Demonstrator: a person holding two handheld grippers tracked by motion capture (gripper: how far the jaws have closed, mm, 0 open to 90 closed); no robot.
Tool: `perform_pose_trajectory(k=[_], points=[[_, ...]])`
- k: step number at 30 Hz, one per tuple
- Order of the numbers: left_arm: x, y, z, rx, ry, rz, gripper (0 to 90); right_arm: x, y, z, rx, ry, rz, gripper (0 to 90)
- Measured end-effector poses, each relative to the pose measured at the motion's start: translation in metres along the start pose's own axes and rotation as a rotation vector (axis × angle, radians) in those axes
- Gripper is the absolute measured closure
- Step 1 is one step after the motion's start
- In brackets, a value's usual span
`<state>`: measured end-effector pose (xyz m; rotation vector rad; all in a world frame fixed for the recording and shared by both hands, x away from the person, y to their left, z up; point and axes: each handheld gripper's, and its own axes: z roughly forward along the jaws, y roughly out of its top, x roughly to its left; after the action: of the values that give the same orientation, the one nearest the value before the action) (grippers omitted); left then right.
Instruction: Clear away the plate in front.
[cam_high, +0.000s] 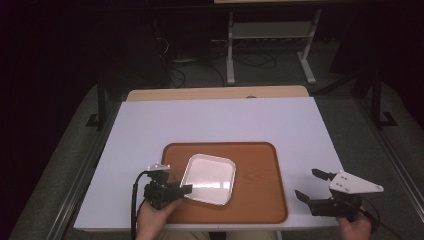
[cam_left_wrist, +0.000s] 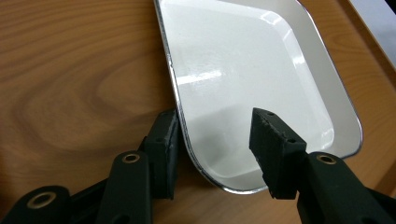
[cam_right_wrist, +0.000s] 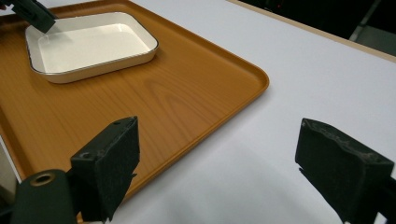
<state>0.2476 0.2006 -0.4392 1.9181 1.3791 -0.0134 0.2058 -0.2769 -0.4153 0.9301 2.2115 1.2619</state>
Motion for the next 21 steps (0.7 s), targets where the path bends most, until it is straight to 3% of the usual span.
perform_pose_trajectory(k=[14,21], points=[[-0.008,-0.01,-0.001,-0.005,-0.03,0.003,51.3,0.0,0.0,0.0,0.003,0.0,-0.001,13.0],[-0.015,-0.014,-0.001,-0.009,-0.031,0.027,51.7,0.0,0.0,0.0,0.003,0.0,-0.001,13.0]])
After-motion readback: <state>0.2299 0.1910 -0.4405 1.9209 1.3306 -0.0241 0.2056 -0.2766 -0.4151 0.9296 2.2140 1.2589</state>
